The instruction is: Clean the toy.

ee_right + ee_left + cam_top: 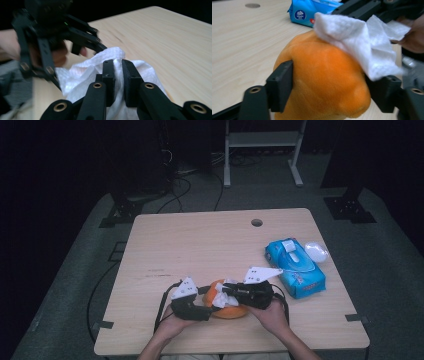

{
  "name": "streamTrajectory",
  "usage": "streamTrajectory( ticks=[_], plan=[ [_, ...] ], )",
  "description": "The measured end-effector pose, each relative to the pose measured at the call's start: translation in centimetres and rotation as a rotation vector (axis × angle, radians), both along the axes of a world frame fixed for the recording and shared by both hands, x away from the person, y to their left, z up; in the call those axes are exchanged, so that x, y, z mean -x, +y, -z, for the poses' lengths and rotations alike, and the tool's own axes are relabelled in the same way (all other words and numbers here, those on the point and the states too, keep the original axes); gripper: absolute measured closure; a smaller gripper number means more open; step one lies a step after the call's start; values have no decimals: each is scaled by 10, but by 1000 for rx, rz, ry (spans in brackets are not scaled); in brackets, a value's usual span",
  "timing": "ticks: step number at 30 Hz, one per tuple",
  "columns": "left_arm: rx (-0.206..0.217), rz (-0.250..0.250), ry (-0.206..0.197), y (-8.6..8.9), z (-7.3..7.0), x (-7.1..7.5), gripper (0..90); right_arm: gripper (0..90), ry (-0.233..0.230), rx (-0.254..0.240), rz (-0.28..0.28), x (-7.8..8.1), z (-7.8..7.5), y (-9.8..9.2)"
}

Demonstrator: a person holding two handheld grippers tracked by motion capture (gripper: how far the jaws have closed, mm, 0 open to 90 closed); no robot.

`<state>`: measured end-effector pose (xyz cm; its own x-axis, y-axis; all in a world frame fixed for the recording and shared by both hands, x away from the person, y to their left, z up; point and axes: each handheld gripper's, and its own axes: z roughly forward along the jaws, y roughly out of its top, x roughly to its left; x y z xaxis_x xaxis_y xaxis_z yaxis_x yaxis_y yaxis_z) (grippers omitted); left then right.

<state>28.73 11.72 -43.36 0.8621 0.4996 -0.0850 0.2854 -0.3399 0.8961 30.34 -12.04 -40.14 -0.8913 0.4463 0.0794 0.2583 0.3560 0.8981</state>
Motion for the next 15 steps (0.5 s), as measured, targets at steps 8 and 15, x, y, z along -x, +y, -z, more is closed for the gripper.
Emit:
streamTrajectory(
  ticks=[8,15],
  plan=[
    [-55,3,-37,1,3,3,327,809,3,5,-9,-2,0,0],
    [-7,3,-4,3,-2,-1,183,808,52,-15,59,-11,9,-28]
  ],
)
